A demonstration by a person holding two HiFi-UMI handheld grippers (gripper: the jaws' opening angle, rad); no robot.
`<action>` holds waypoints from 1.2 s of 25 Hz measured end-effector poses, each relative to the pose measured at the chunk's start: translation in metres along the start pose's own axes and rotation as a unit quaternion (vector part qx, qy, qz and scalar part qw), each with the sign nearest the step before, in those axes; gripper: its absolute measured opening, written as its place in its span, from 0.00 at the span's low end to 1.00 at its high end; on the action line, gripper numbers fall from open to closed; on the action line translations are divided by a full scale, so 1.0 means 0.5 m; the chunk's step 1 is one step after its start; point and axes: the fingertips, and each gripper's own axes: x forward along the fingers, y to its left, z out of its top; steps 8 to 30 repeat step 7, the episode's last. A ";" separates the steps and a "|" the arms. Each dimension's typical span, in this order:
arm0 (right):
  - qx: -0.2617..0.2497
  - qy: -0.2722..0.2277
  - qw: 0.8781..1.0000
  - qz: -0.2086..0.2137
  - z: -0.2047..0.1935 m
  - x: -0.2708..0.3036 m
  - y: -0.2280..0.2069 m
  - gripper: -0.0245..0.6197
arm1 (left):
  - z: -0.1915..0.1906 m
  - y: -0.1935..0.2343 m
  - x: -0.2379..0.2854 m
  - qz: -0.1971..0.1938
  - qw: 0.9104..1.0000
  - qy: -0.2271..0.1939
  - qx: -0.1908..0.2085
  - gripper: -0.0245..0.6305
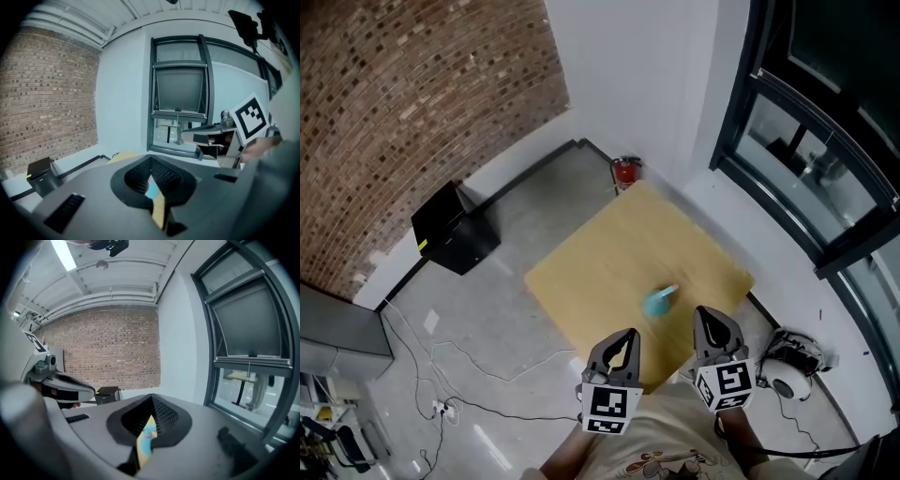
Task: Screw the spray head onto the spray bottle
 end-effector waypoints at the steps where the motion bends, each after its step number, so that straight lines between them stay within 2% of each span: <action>1: -0.001 0.001 1.000 0.000 -0.001 0.000 0.001 0.05 | 0.000 0.000 -0.001 0.000 1.000 0.000 0.000 0.05; 30: 0.004 0.008 1.000 0.002 -0.010 -0.002 0.002 0.05 | -0.002 -0.010 0.001 -0.006 1.000 0.002 0.001 0.05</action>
